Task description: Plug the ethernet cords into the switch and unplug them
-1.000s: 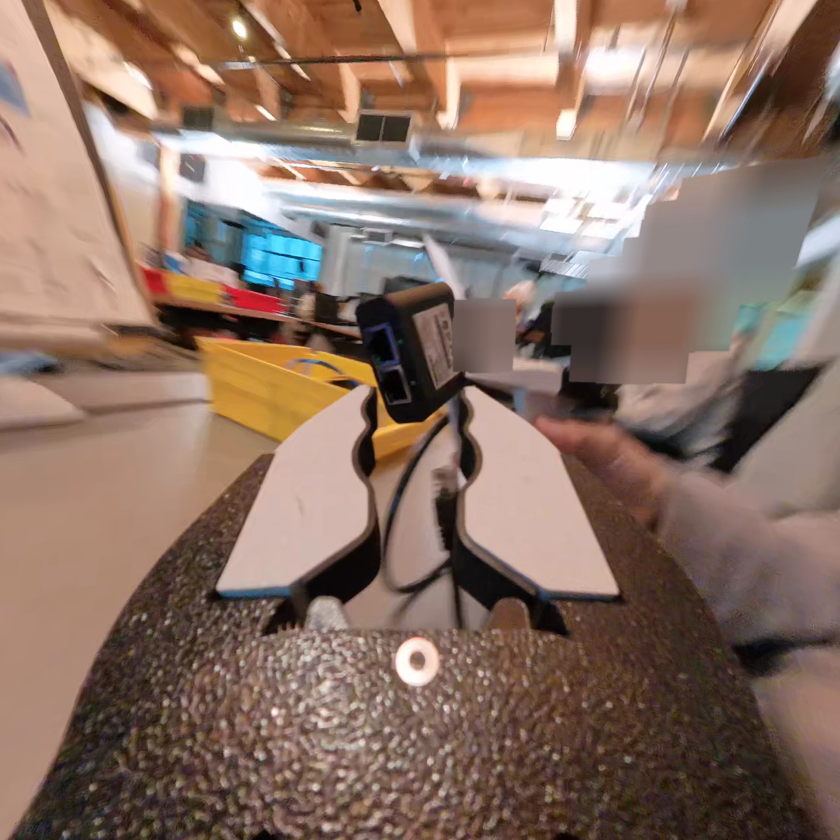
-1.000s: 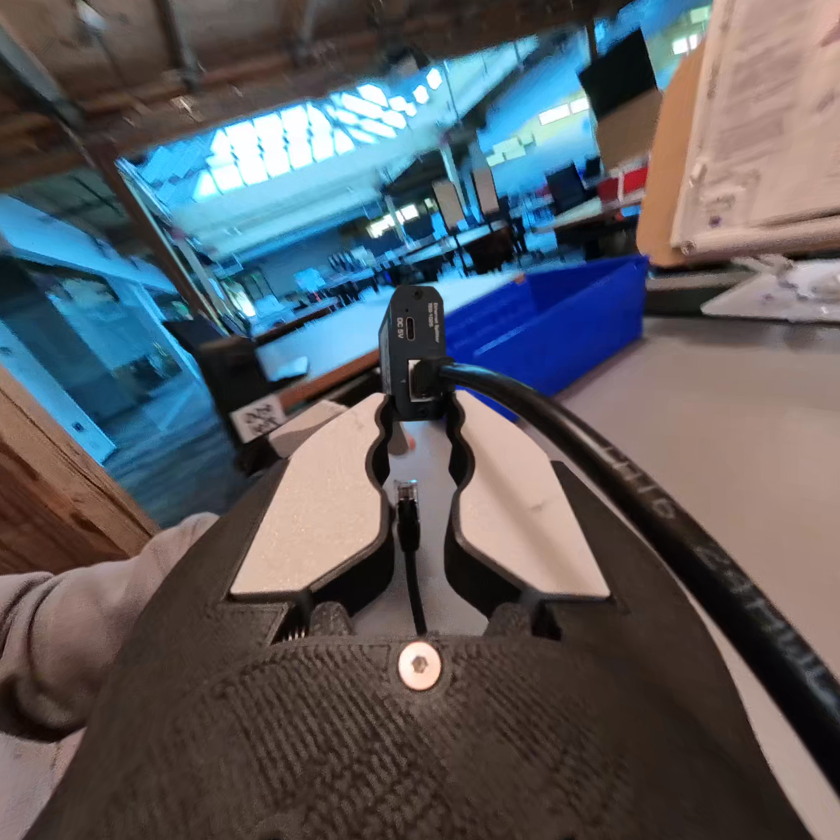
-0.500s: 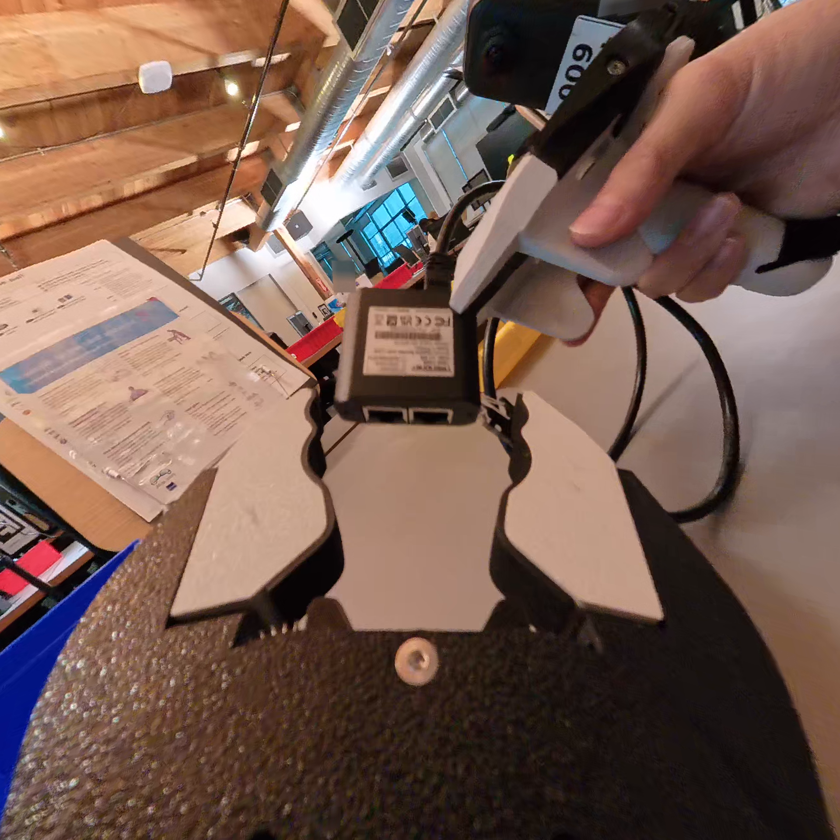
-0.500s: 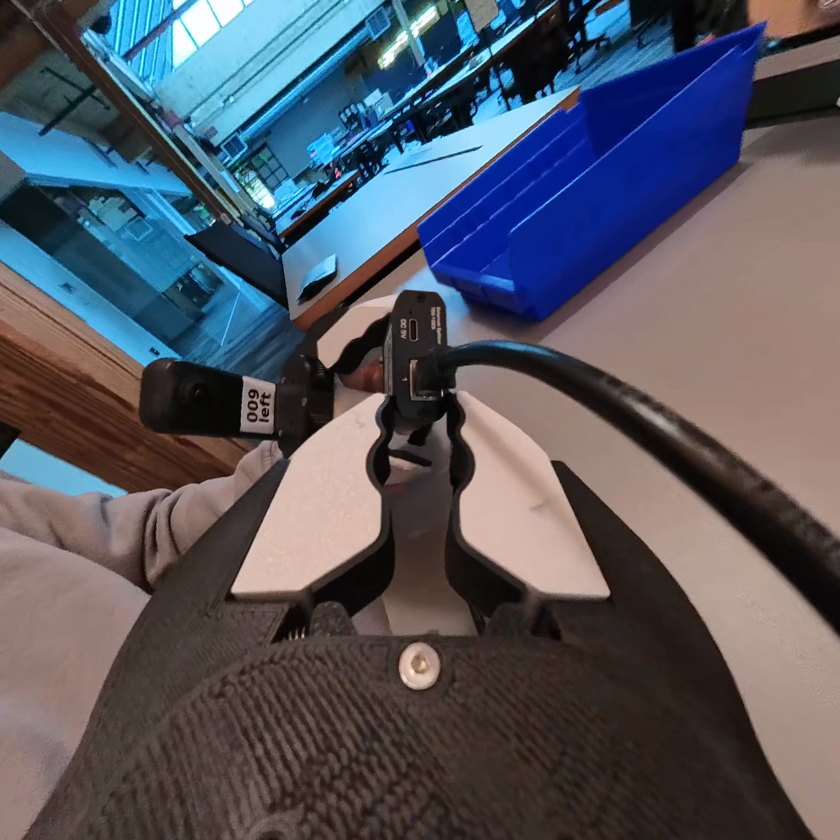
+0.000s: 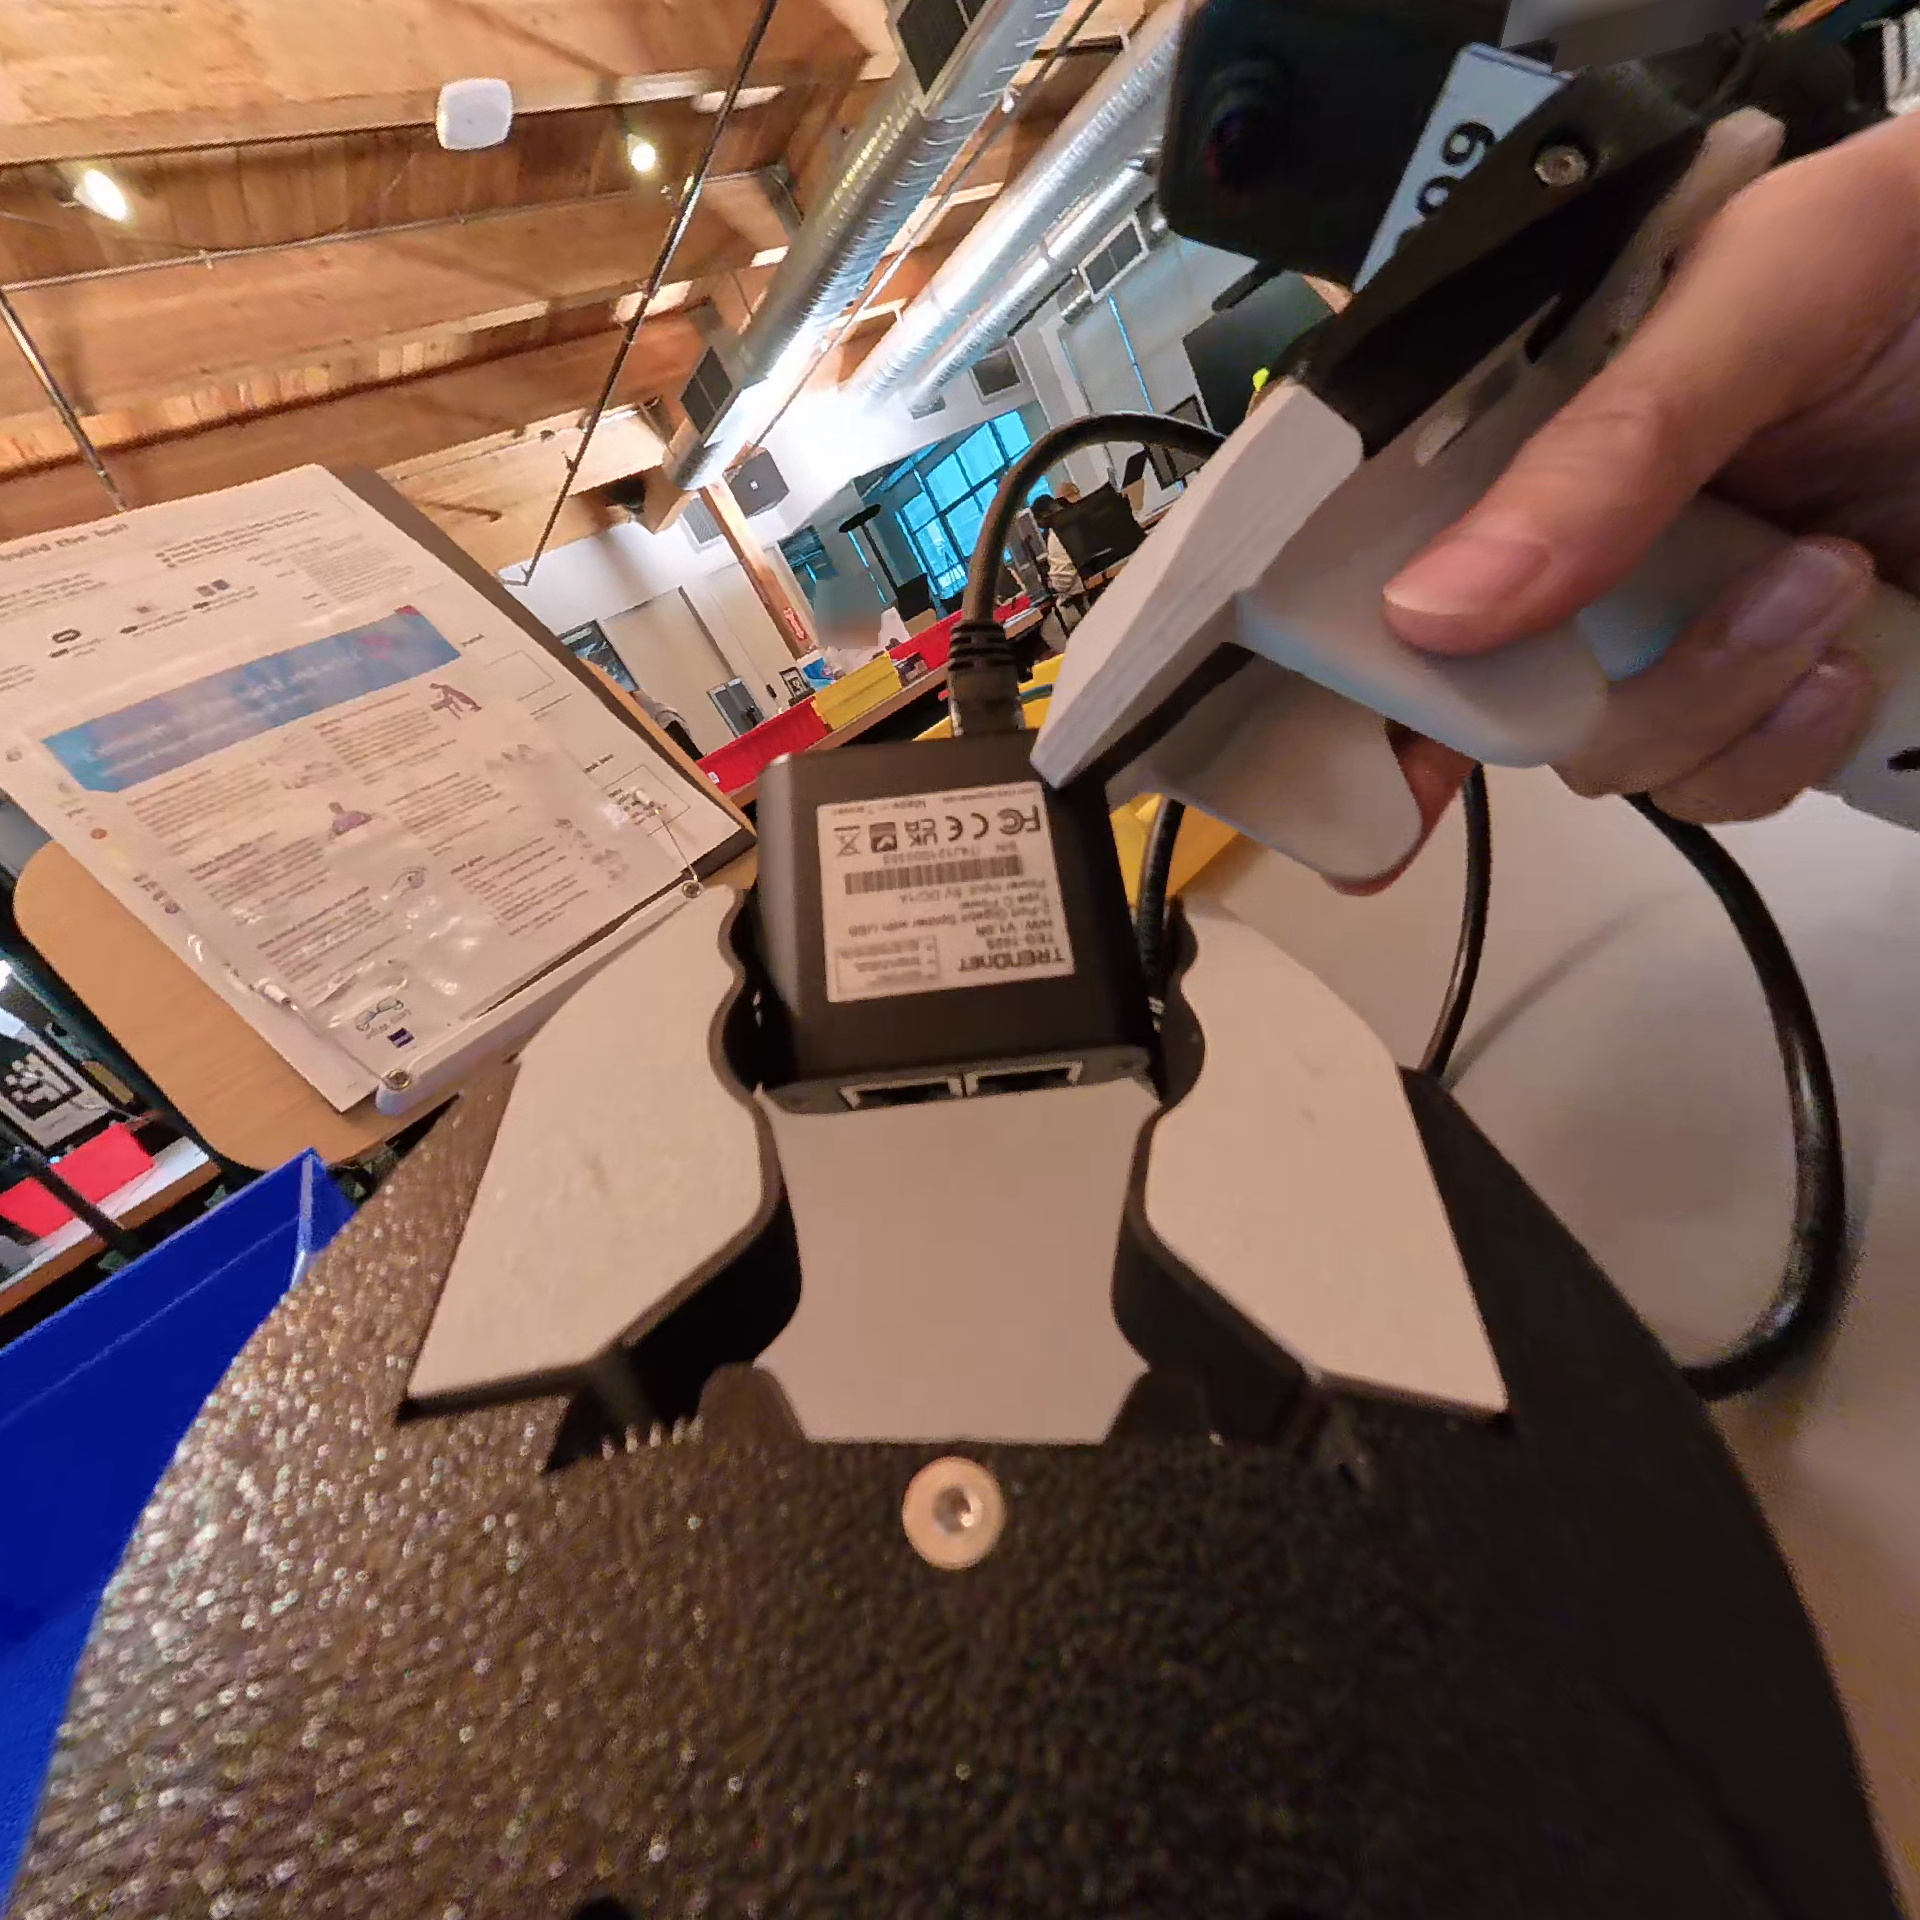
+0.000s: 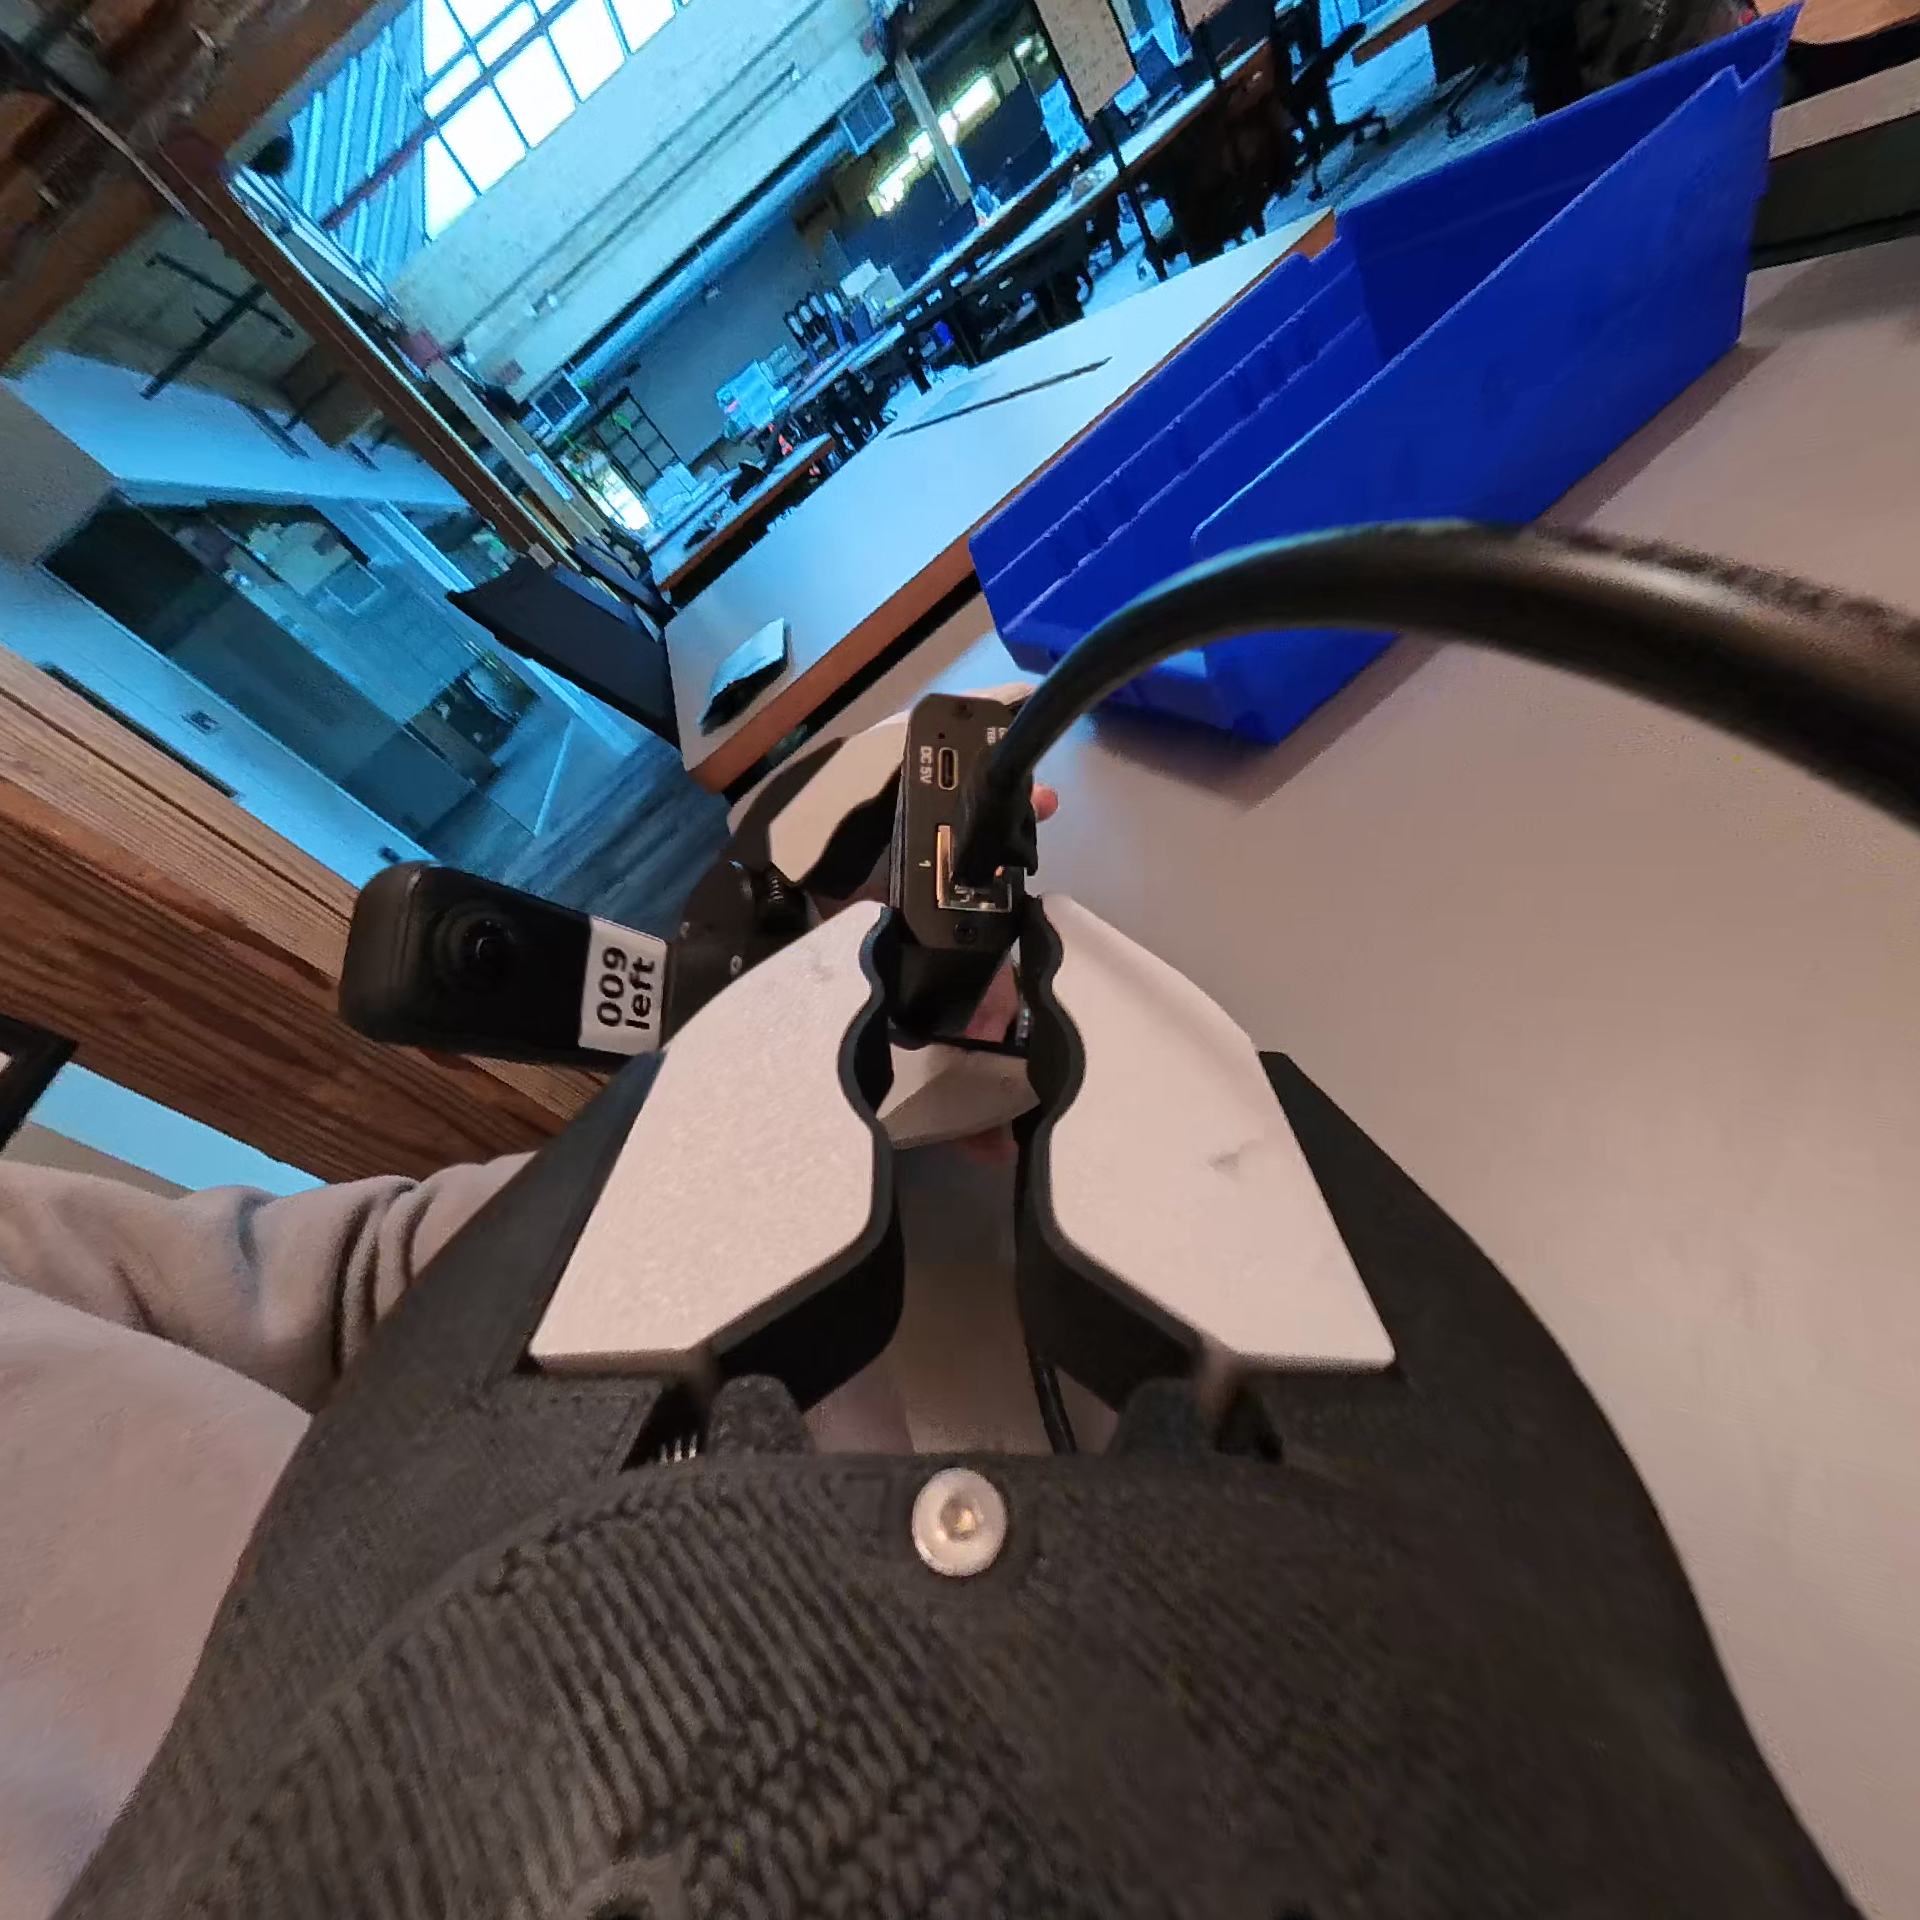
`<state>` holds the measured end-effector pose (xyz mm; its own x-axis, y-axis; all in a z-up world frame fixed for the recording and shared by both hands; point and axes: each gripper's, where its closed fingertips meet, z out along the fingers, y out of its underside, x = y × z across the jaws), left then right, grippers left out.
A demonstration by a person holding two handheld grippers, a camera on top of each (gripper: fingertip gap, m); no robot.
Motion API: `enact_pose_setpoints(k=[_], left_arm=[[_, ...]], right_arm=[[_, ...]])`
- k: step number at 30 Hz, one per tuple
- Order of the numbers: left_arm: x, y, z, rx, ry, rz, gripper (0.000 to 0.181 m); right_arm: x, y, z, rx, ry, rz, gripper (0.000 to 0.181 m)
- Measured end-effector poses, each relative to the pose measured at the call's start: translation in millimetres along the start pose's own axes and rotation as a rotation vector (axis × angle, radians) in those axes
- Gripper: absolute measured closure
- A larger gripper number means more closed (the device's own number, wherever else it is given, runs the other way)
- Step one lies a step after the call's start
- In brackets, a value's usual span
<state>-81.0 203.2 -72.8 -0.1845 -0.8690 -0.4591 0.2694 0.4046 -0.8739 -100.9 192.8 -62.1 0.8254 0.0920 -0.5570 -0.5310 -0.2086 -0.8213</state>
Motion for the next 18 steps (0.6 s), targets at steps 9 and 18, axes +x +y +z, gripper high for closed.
enact_pose_setpoints(k=[9, 18], left_arm=[[-5.8, -1.7, -0.9, 0.016, -0.057, -0.002, 0.107], [-5.3, -0.5, 0.3, 0.025, -0.064, -0.036, 0.108]], right_arm=[[-3.5, 2.2, 5.0, 0.031, -0.026, 0.044, 0.159], [-2.4, 0.9, 4.3, 0.084, -0.043, 0.119, 0.159]])
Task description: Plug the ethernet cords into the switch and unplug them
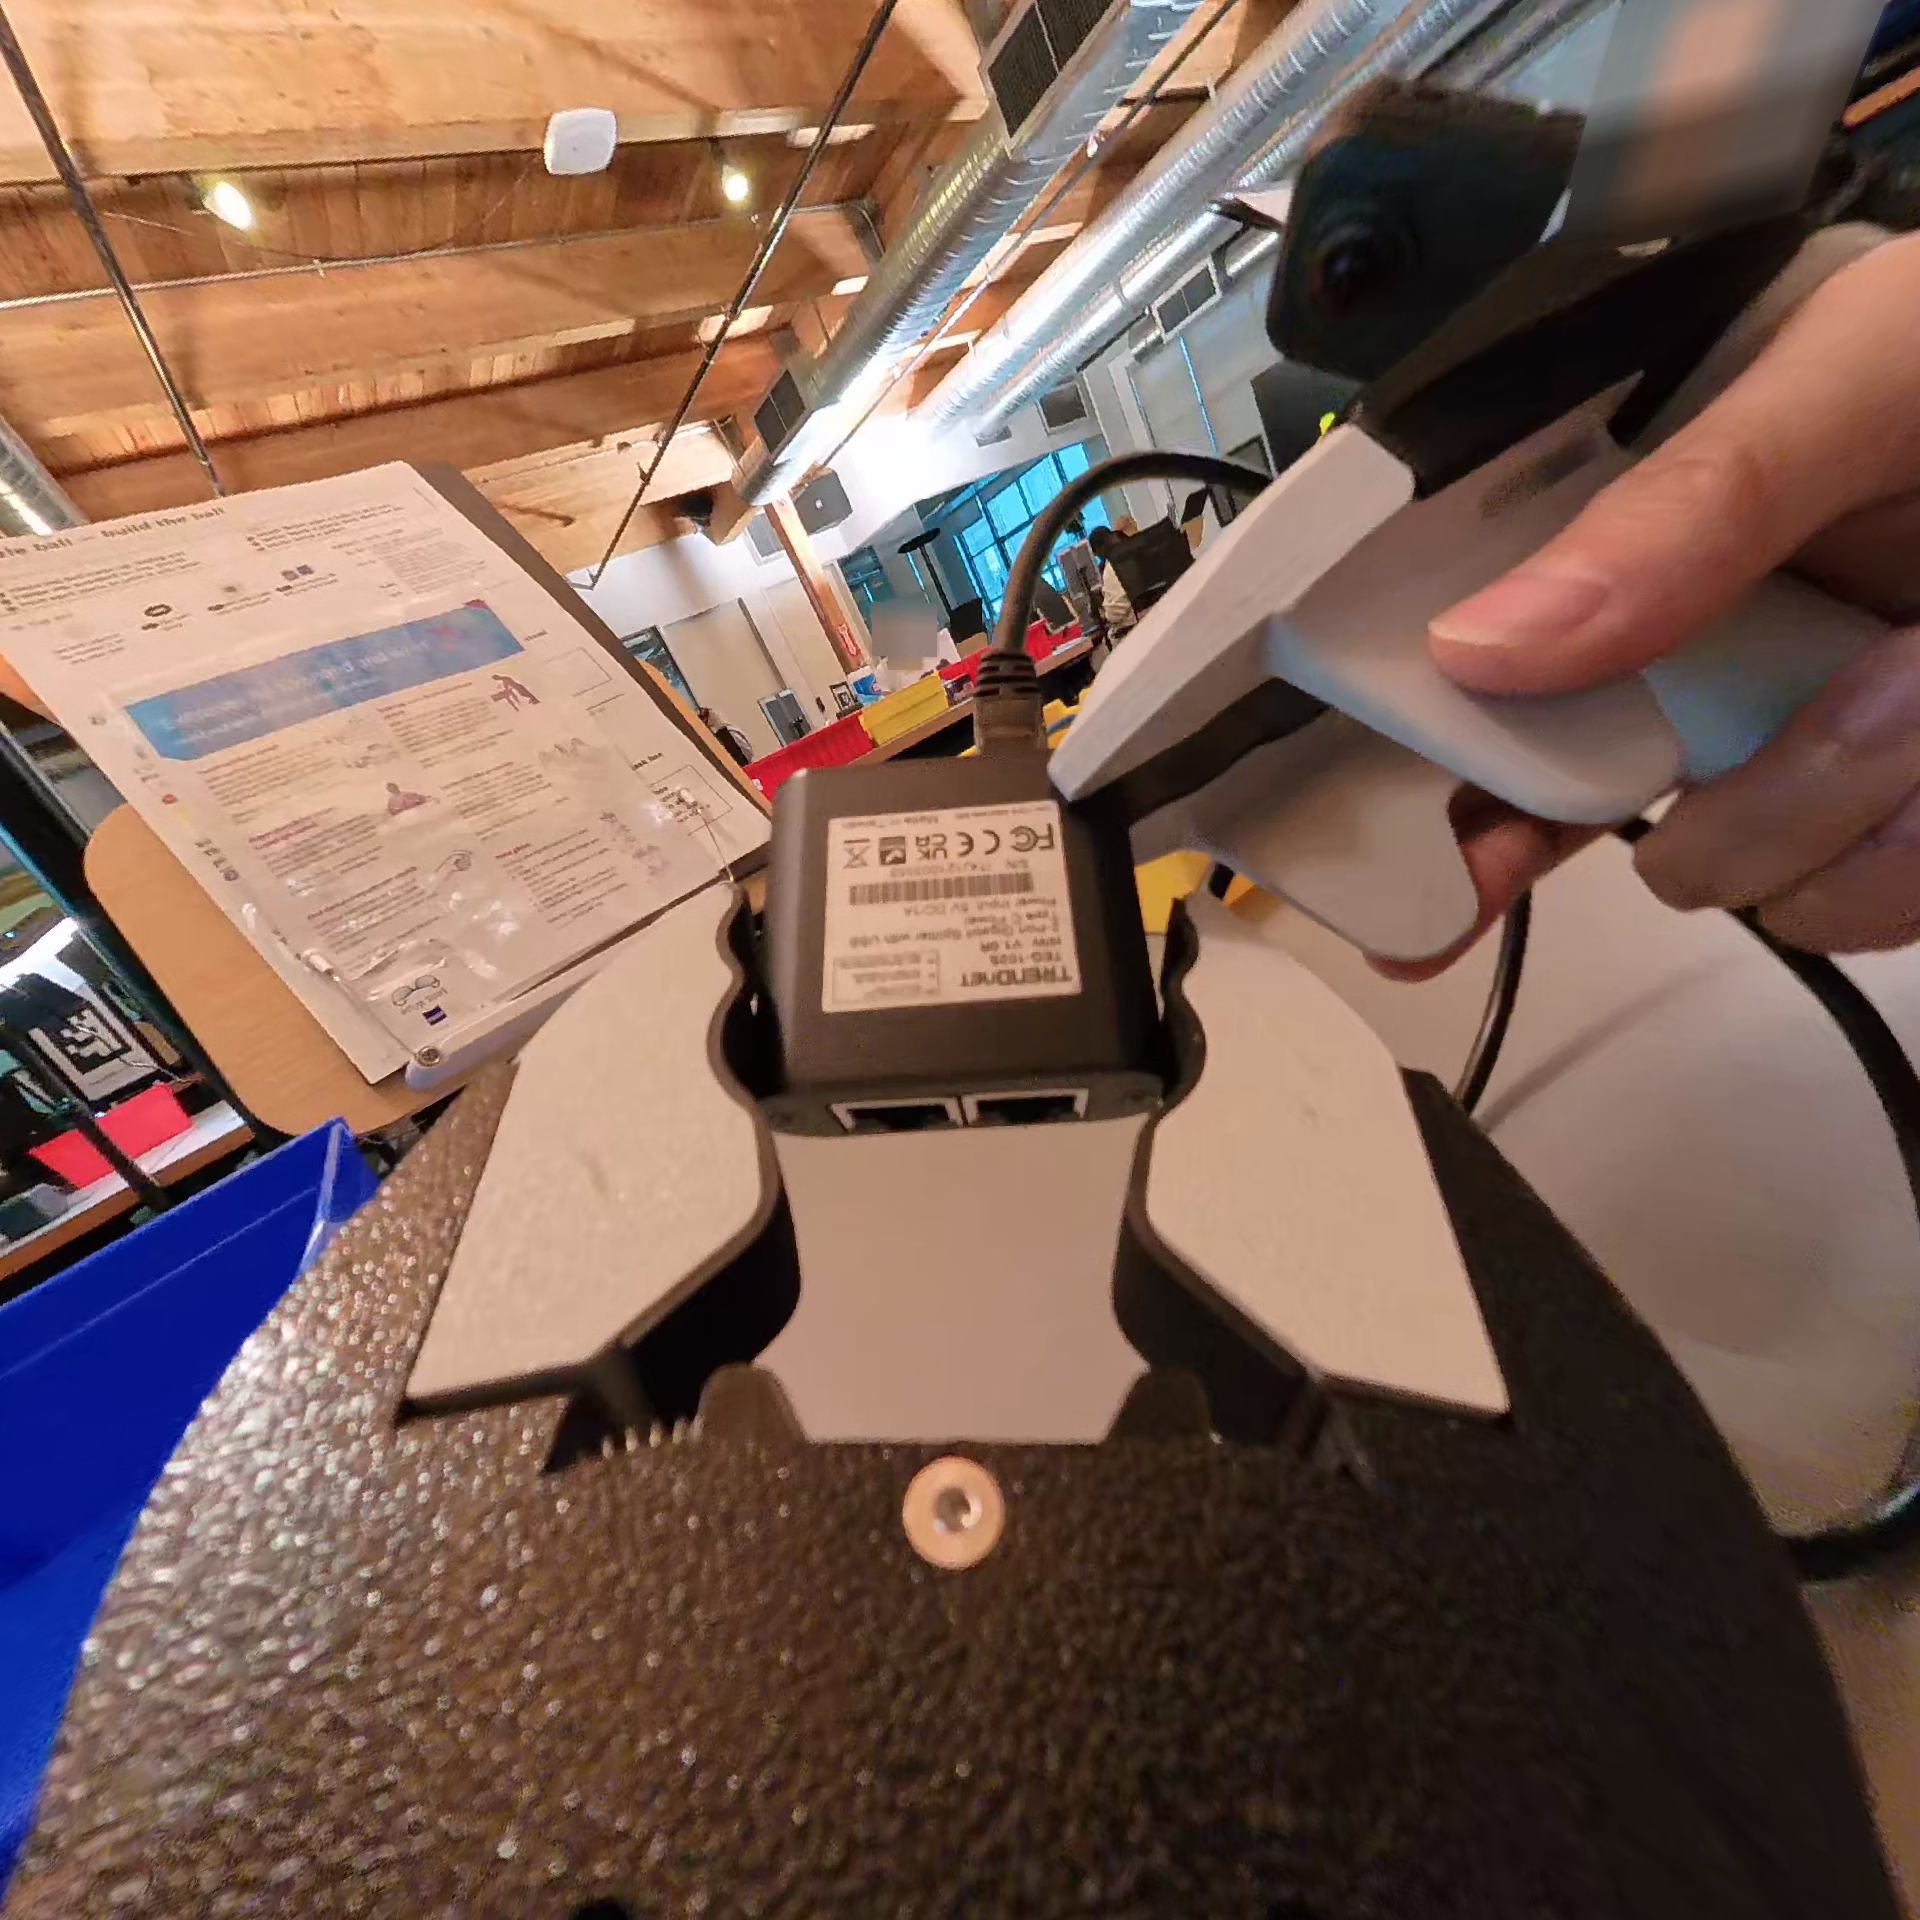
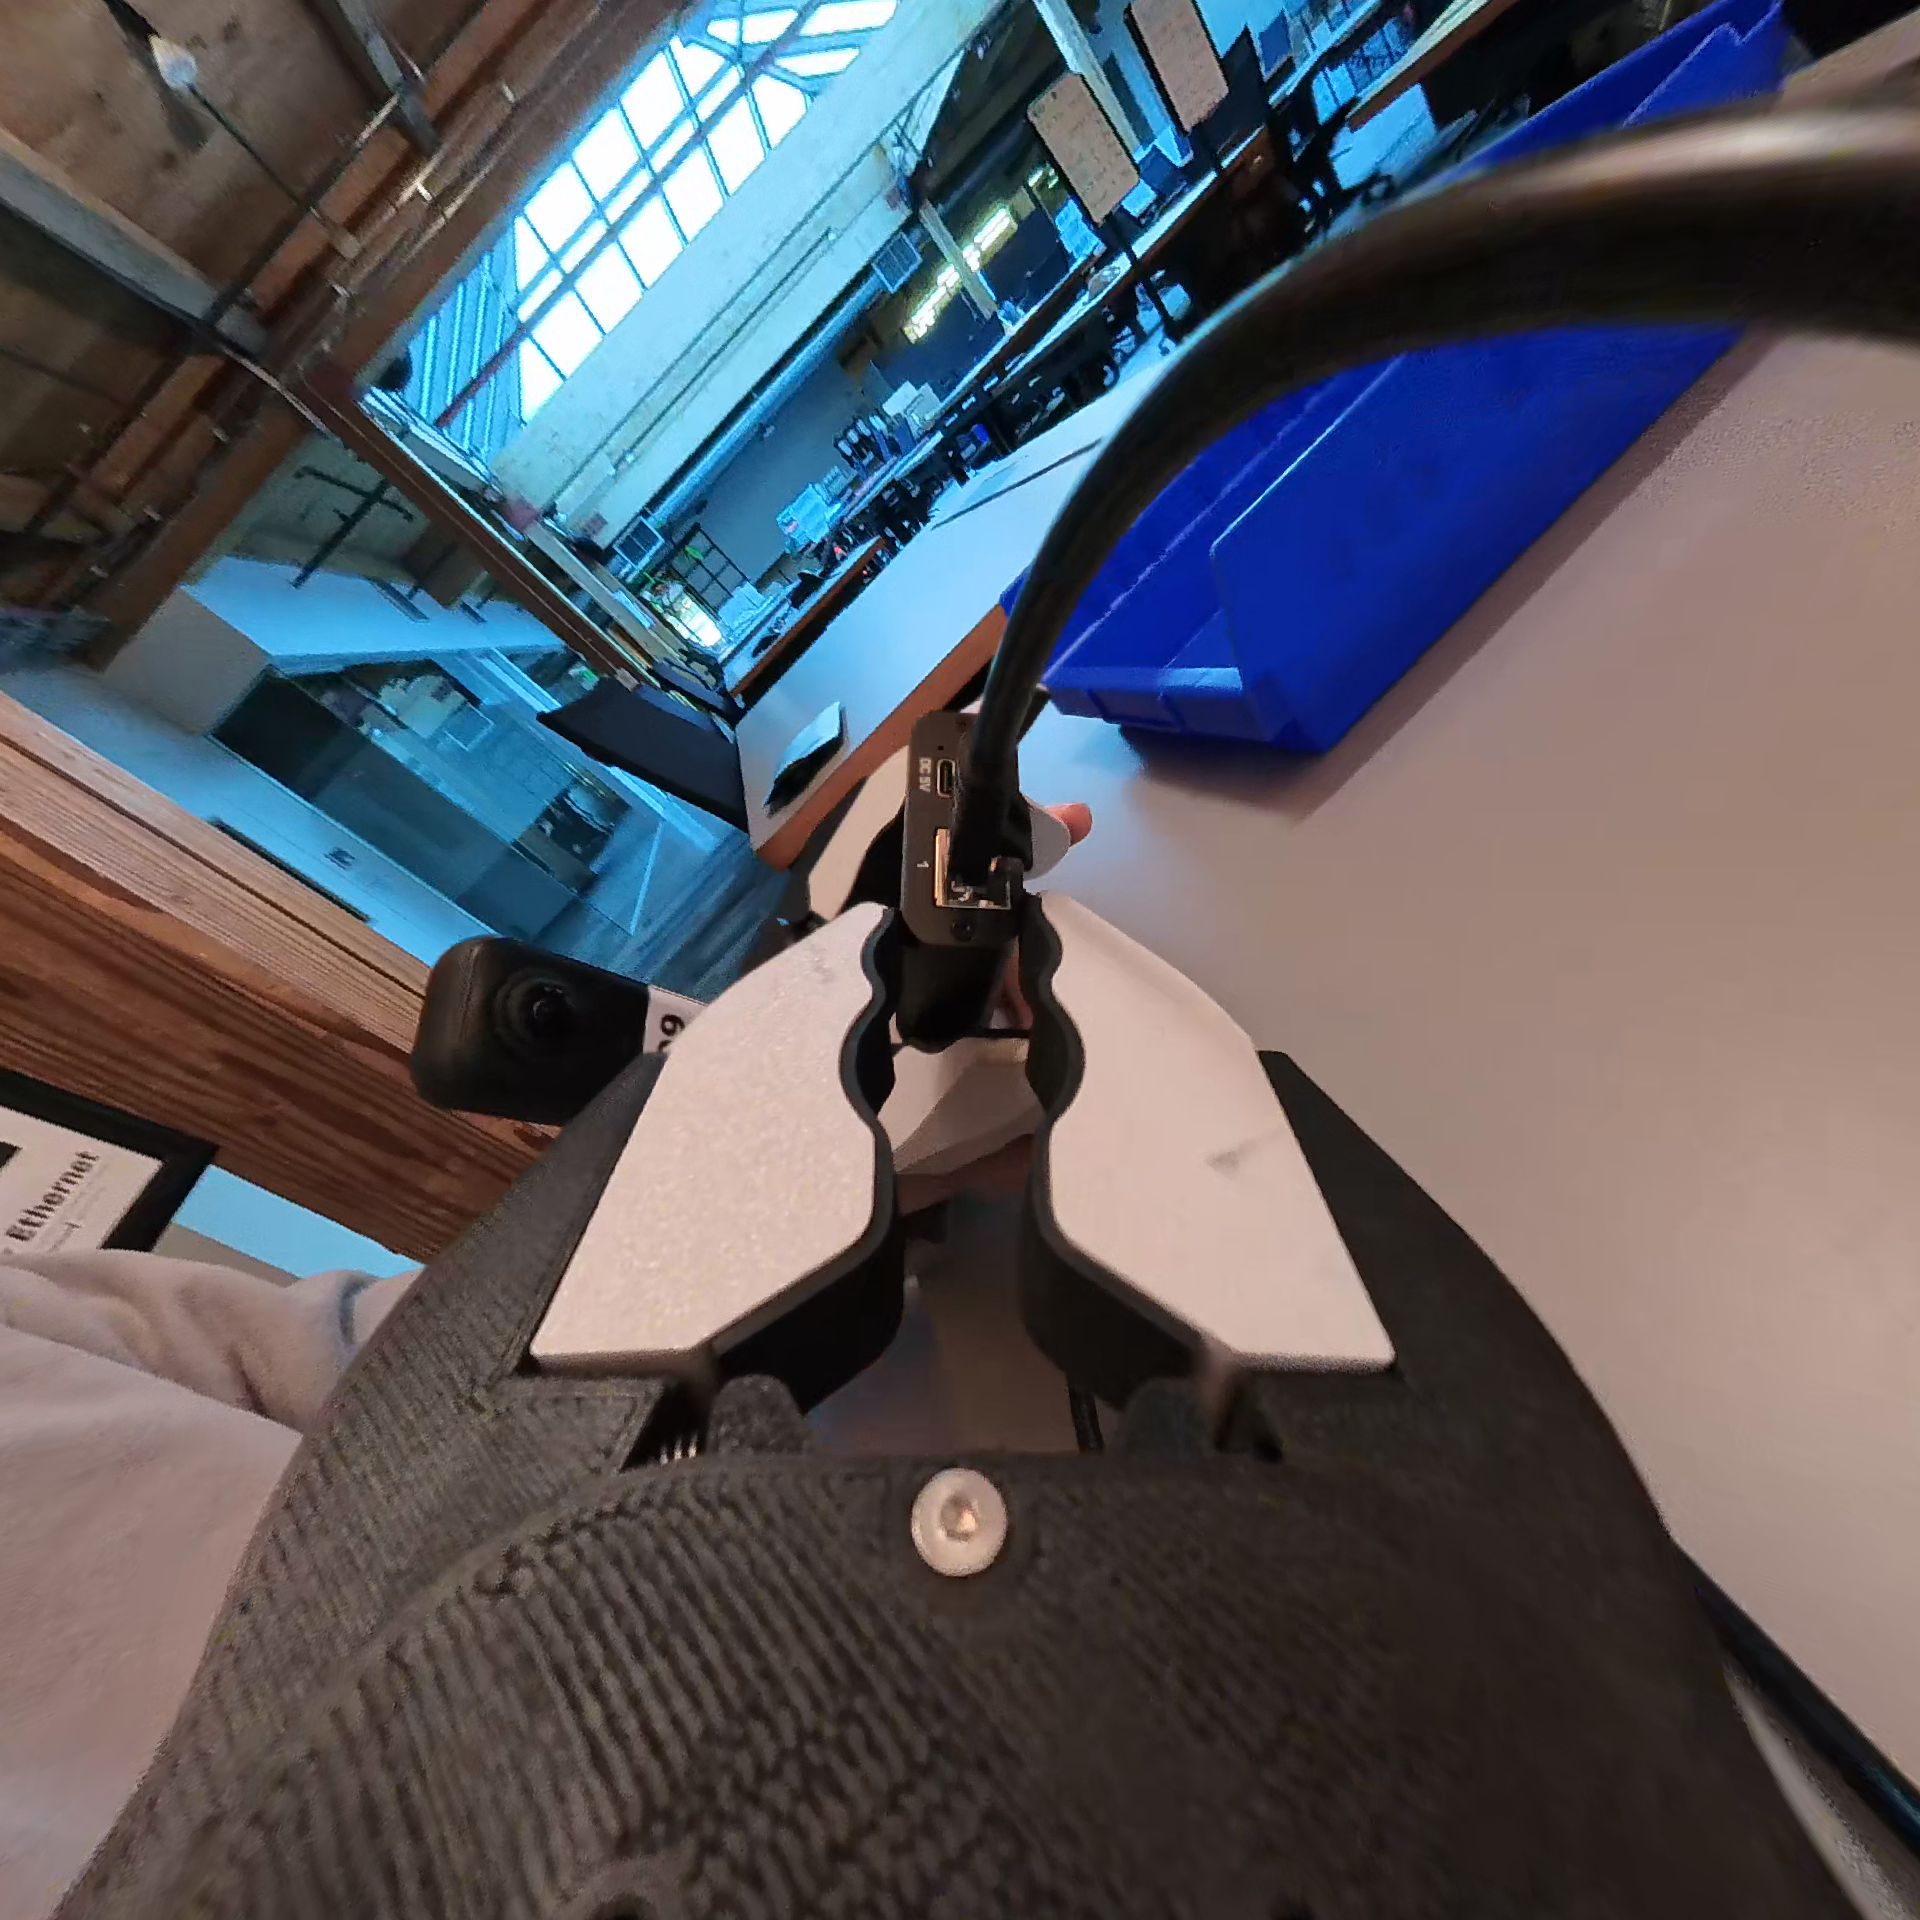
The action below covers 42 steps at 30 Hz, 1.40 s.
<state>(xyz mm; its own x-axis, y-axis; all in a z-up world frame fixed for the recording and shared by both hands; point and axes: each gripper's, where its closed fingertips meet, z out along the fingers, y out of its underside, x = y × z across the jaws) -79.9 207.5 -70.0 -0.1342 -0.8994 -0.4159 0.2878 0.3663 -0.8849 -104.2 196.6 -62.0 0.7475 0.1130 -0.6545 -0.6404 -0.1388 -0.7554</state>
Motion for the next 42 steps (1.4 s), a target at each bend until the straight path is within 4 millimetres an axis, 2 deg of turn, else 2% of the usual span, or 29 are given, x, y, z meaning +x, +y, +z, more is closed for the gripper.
enact_pose_setpoints(k=[5, 17, 22, 27, 35, 42], left_arm=[[-3, -3, -2, 0.025, -0.010, -0.021, 0.105], [-2, -3, -1, 0.012, 0.037, -0.076, 0.108], [1, -2, 1, 0.001, 0.099, -0.218, 0.108], [-8, 1, -1, 0.015, 0.114, -0.320, 0.108], [-1, 4, 1, -0.015, 0.113, -0.241, 0.108], [-1, 2, 2, -0.025, 0.092, -0.195, 0.108]], right_arm=[[-9, 2, 2, 0.015, -0.070, 0.078, 0.159], [-8, 1, 0, 0.053, -0.039, 0.035, 0.159], [-9, -5, -3, 0.092, -0.064, 0.060, 0.158], [-5, -12, -7, 0.161, -0.072, 0.124, 0.160], [2, -13, -3, 0.206, -0.044, 0.147, 0.162], [0, -17, -4, 0.275, -0.109, 0.257, 0.157]])
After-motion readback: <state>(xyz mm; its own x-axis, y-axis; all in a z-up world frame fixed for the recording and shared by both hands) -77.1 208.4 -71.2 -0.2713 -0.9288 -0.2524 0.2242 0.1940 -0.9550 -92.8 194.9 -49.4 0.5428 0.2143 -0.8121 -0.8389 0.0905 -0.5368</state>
